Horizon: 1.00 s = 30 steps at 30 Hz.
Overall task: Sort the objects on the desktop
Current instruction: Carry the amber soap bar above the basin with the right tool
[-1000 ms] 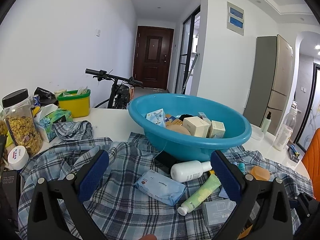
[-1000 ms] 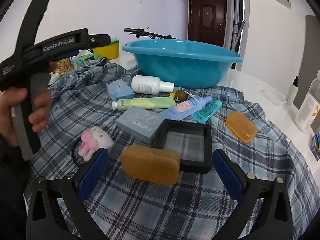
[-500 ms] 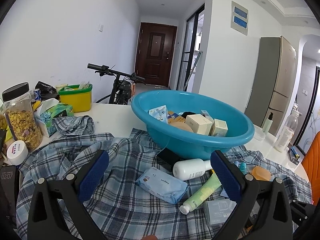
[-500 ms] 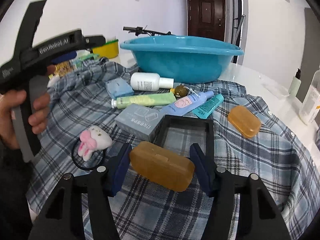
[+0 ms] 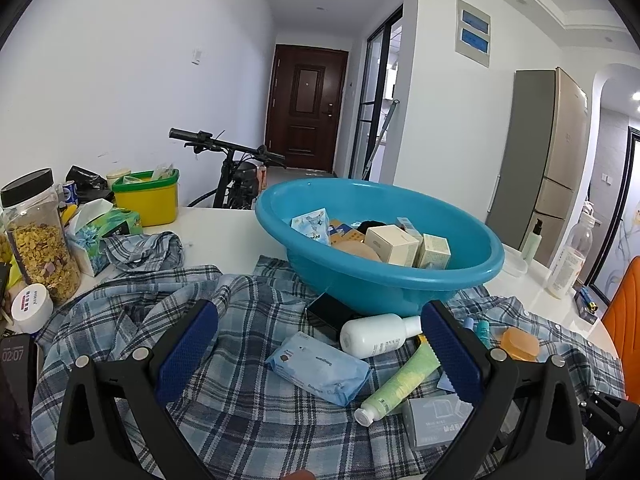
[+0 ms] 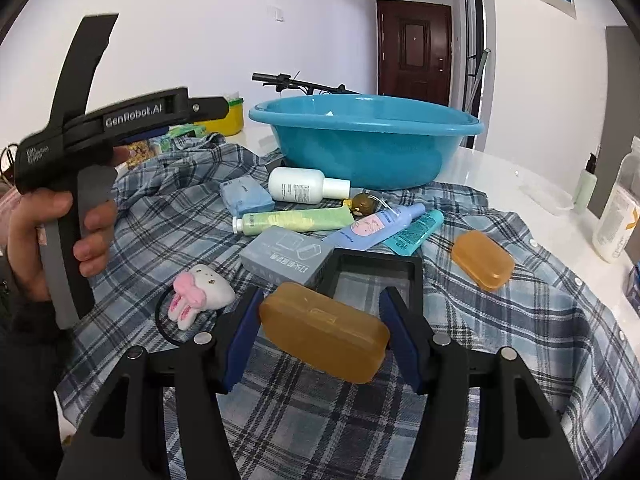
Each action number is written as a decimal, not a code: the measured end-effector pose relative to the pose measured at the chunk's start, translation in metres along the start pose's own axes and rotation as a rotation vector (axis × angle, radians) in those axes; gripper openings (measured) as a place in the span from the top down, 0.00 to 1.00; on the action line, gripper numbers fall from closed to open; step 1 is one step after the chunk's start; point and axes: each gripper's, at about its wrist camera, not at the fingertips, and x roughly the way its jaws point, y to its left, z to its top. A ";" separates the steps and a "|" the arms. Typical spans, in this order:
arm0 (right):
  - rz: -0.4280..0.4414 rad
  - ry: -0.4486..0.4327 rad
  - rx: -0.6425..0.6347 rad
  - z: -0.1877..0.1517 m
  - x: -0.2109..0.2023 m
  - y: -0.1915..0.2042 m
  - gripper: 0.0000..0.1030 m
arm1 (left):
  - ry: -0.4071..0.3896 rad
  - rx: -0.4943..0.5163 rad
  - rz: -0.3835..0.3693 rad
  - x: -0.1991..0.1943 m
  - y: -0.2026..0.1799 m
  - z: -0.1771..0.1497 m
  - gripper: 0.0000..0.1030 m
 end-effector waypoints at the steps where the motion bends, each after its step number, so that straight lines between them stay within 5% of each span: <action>1: 0.003 -0.006 0.006 0.002 -0.002 -0.002 0.43 | 0.002 0.001 0.000 0.000 0.000 0.000 0.00; 17: -0.016 -0.264 -0.074 0.144 -0.017 -0.023 0.43 | 0.013 0.033 0.014 0.003 -0.006 -0.001 0.00; 30: -0.005 -0.236 -0.080 0.198 0.061 -0.041 0.43 | 0.042 0.045 0.019 0.010 -0.008 -0.005 0.00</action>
